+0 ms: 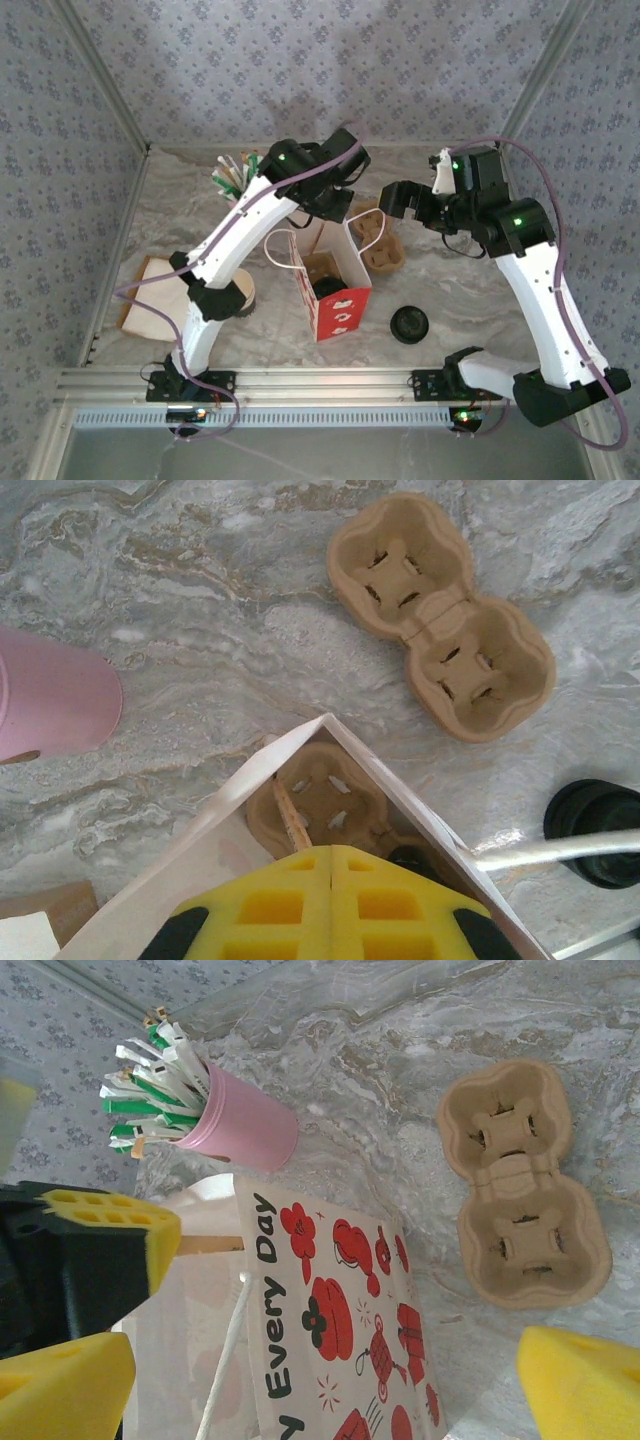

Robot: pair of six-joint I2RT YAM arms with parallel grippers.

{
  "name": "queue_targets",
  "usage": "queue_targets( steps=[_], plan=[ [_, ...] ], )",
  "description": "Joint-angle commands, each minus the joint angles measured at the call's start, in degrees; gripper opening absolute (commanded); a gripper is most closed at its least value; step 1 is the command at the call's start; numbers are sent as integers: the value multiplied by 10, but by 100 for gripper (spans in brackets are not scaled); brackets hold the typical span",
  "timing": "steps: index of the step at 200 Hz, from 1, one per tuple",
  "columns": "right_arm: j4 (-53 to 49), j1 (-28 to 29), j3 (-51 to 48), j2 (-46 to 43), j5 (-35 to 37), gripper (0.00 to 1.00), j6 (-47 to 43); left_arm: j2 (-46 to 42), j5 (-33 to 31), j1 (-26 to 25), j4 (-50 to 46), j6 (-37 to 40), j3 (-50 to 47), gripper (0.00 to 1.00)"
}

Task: Pack the takeout coffee

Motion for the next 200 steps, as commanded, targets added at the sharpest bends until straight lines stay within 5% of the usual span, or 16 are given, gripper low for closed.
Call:
queue_targets(
  steps=[1,112,169,200],
  plan=[
    [8,-6,-6,0,-14,100,-14,7,-20,-4,-87,4,-17,0],
    [13,-19,-18,-3,-25,100,-14,-71,-12,11,19,-12,-200,4],
    [12,-19,-18,-5,-28,100,-12,-101,29,22,61,-7,-218,34],
    [6,-23,-12,-5,-29,100,-12,-120,57,25,74,0,-192,41]
  ],
)
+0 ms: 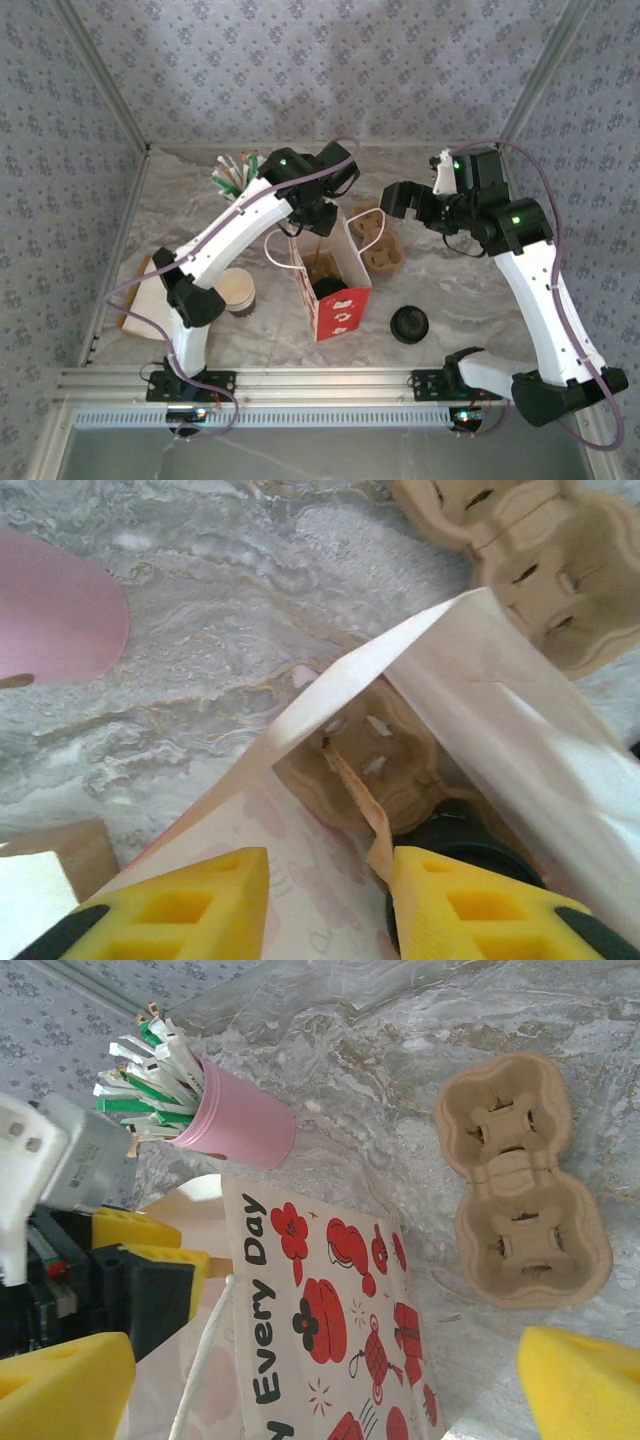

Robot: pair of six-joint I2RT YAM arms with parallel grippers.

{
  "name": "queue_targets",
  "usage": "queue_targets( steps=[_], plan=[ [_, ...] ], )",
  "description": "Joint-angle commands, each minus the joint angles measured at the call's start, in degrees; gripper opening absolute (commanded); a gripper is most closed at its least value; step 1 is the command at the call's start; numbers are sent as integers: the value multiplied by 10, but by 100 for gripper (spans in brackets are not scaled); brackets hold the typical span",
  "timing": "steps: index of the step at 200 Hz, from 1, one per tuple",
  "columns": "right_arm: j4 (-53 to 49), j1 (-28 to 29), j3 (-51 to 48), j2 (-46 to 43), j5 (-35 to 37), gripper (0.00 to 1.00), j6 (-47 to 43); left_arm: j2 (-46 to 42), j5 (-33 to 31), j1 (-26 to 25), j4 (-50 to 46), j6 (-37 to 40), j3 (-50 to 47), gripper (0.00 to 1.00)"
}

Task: Pack the takeout coffee

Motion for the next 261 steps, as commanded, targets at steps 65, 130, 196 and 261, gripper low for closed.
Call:
queue_targets(
  steps=[65,130,196,261],
  plan=[
    [-13,-66,24,-21,-38,100,2,-150,56,7,105,7,-39,77],
    [12,-87,0,-70,107,100,86,-298,27,35,172,-23,-166,100],
    [107,-88,-26,-97,110,100,101,-402,34,100,218,-40,-305,100],
    [291,-141,-89,-71,-109,100,79,-459,115,211,282,-33,-401,99]
  ],
)
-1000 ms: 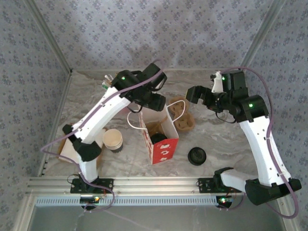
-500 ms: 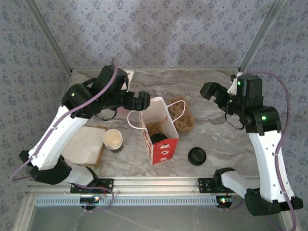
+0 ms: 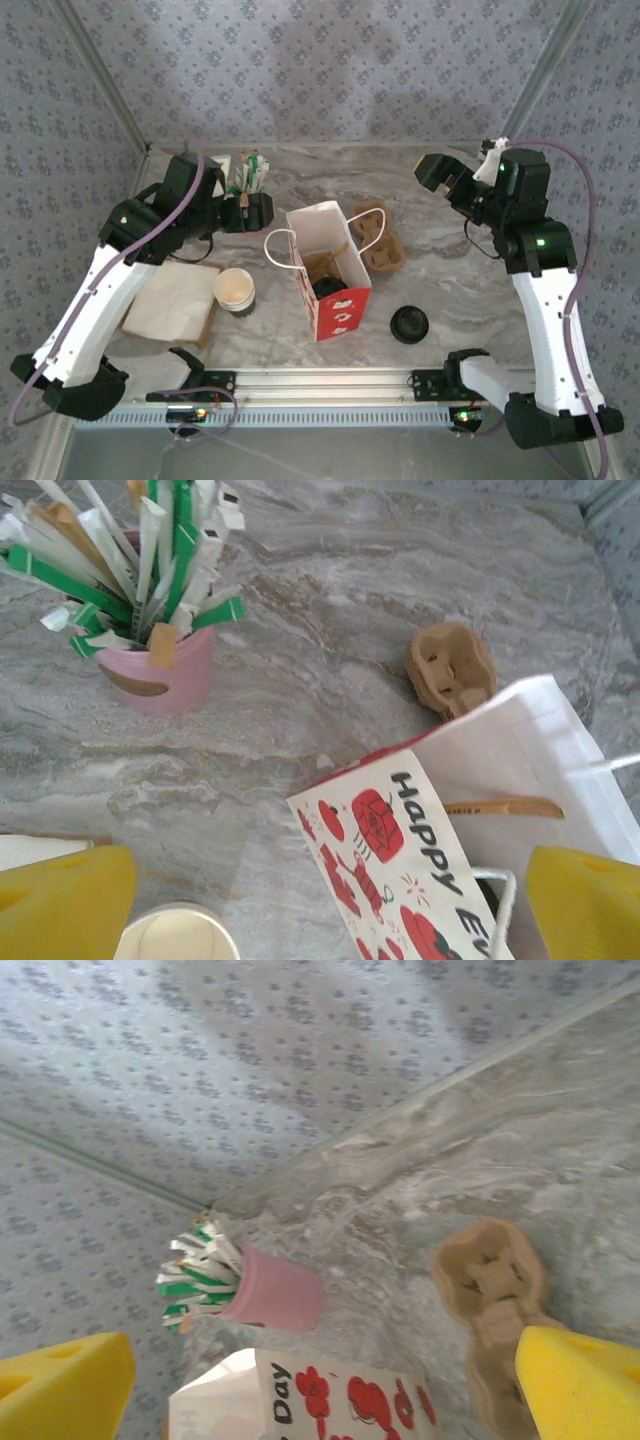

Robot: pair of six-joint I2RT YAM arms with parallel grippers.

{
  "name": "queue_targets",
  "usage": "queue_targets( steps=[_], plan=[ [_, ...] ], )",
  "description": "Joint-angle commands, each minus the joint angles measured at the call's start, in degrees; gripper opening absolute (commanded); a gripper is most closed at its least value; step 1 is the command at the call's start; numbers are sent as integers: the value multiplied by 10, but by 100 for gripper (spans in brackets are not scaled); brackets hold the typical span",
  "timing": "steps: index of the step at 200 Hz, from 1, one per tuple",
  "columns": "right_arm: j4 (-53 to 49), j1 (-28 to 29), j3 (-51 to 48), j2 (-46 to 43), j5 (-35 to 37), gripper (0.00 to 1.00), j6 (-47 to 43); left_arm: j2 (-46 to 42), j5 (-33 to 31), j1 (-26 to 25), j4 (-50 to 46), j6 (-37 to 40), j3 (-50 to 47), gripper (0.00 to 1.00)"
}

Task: Pack the takeout coffee

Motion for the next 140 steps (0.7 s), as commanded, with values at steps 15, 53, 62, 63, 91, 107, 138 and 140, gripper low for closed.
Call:
queue_targets(
  steps=[15,53,62,63,91,107,138,140],
  plan=[
    [105,-30,-7,31,-141,100,10,-32,62,59,50,2,-42,100],
    [107,-14,18,98,-192,100,-17,-52,91,117,76,-2,-101,99],
    [106,-9,24,108,-192,100,-17,-55,99,132,81,-5,-114,100],
    [107,-7,26,110,-192,100,-17,-55,99,133,81,-5,-115,99],
    [113,12,44,142,-183,100,-17,-66,113,173,97,-17,-150,99],
    [110,30,63,161,-176,100,-17,-77,120,196,110,-27,-169,99],
    [85,81,111,197,-146,100,-48,-102,136,249,113,-63,-204,99],
    [85,83,113,198,-144,100,-49,-103,137,252,111,-64,-206,99]
  ],
)
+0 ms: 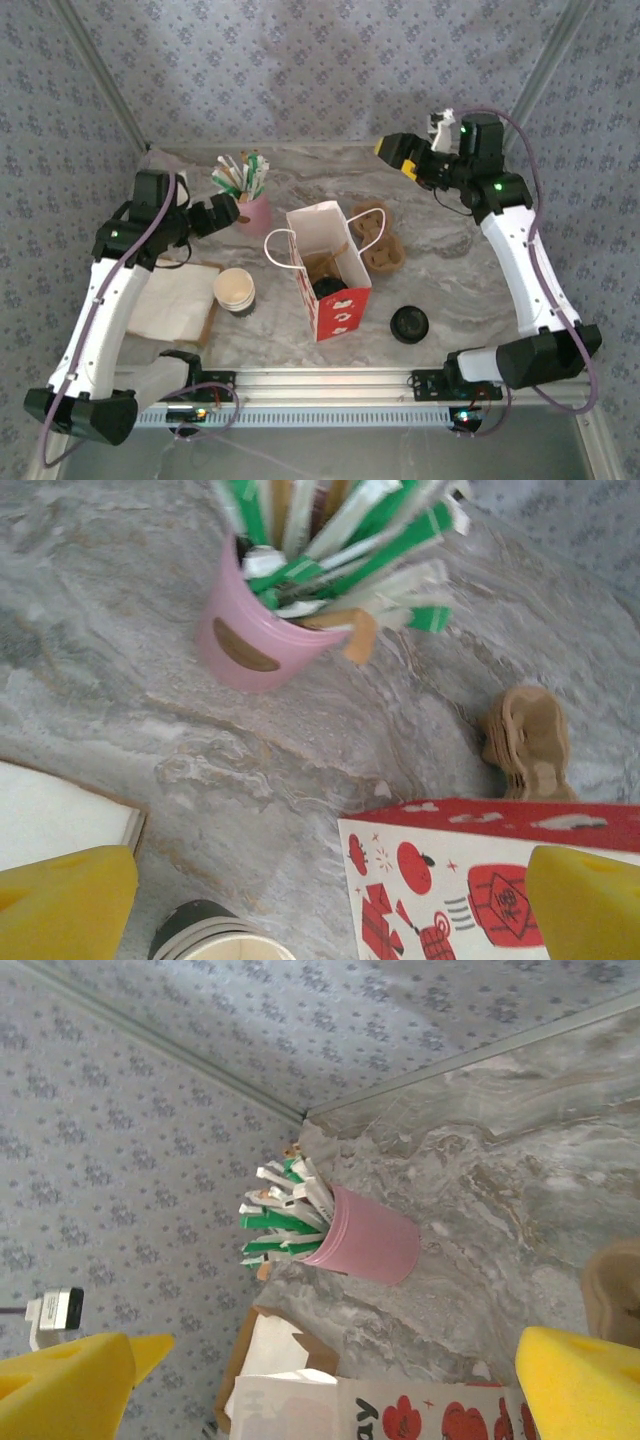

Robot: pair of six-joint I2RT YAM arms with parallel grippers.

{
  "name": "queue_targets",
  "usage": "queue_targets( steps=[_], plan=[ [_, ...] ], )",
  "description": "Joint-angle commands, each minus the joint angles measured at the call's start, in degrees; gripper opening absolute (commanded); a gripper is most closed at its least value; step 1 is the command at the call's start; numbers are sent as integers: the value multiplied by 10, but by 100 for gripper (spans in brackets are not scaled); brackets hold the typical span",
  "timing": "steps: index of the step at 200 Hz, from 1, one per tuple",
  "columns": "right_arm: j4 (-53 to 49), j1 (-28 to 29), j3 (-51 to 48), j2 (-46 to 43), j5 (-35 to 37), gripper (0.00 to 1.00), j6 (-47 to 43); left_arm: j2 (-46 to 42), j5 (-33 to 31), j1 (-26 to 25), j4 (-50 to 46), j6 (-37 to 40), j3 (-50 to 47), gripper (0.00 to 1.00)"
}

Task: Pack the takeout coffee

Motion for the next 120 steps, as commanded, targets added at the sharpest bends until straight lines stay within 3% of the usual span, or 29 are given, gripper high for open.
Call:
queue_targets(
  steps=[1,61,120],
  plan=[
    [-10,36,48,19,20,100,-30,-28,26,32,15,-33,-15,99],
    [-99,133,155,85,84,100,-76,-101,-14,66,-63,-104,-64,99],
    [-197,222,220,129,188,100,-124,-201,-121,77,-133,-161,-135,87]
  ],
)
